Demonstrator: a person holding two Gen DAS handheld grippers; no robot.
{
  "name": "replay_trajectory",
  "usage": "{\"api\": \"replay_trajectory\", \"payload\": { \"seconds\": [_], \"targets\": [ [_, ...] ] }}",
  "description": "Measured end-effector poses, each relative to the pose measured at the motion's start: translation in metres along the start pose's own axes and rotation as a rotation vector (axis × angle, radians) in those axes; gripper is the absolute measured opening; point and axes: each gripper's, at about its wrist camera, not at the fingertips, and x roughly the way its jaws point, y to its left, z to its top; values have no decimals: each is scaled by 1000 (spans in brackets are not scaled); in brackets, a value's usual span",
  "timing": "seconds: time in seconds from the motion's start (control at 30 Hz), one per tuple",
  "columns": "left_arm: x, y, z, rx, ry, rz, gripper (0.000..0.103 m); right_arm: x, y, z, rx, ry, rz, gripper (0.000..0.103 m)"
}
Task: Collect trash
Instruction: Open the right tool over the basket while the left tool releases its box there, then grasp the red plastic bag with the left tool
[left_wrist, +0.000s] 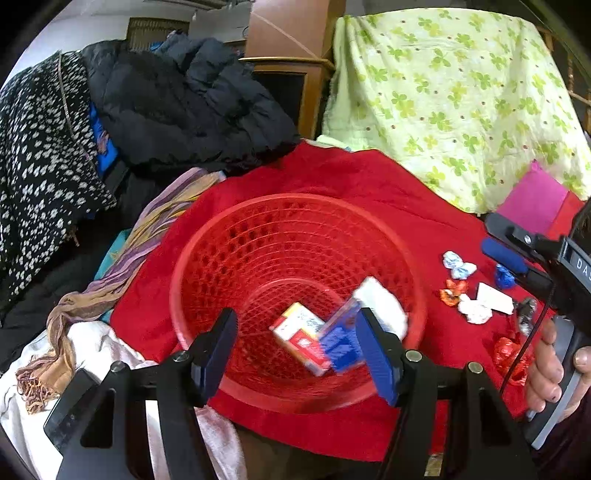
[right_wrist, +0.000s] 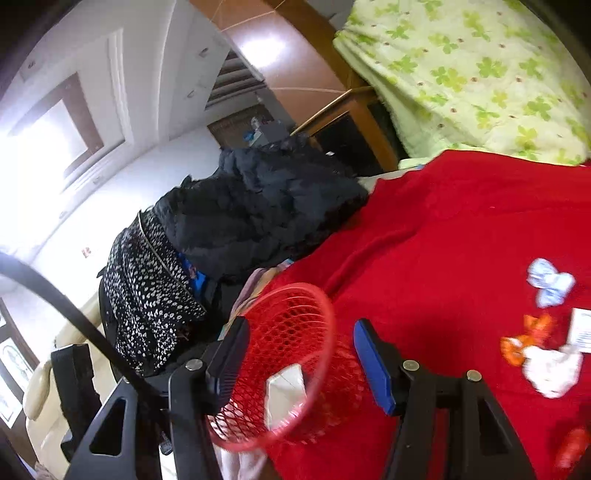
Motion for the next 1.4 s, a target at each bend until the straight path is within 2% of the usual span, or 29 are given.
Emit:
{"api": "replay_trajectory", "payload": {
  "seconds": [0.17,0.27,0.43,0.53,0.63,0.87,0.97,1.07,1.17,1.3,1.37,1.4],
  "targets": [
    [-13,-43,-1,93,-38,-52,76,-72,-48,6,26,-49,-84,63],
    [-20,-76,-2,166,-56,-102,80,-121,-87,9,67,-94,-175,65],
    [-17,-130,-7,263,-48,-155,86,-189,-164,10,234,-138,-344,67],
    [-6,-164,-17,318,-11,-191,87,-212,-194,3,288,-120,-422,67],
    [11,-201,-32,380,44,-226,87,-226,-218,-5,328,-63,-471,67],
    [50,-273,-64,485,154,-301,87,-238,-247,-19,333,1,-598,67],
    [71,-295,-73,489,202,-347,87,-232,-257,-23,365,40,-589,67],
    [92,-309,-80,477,254,-362,87,-223,-261,-26,370,94,-592,67],
    [107,-321,-85,452,294,-401,87,-221,-261,-29,373,114,-586,67],
    [120,-328,-89,408,334,-446,87,-219,-256,-32,370,138,-486,66],
    [126,-327,-89,383,358,-465,86,-215,-254,-35,359,166,-439,62],
    [130,-325,-90,367,375,-474,76,-212,-254,-36,360,181,-415,59]
  ]
}}
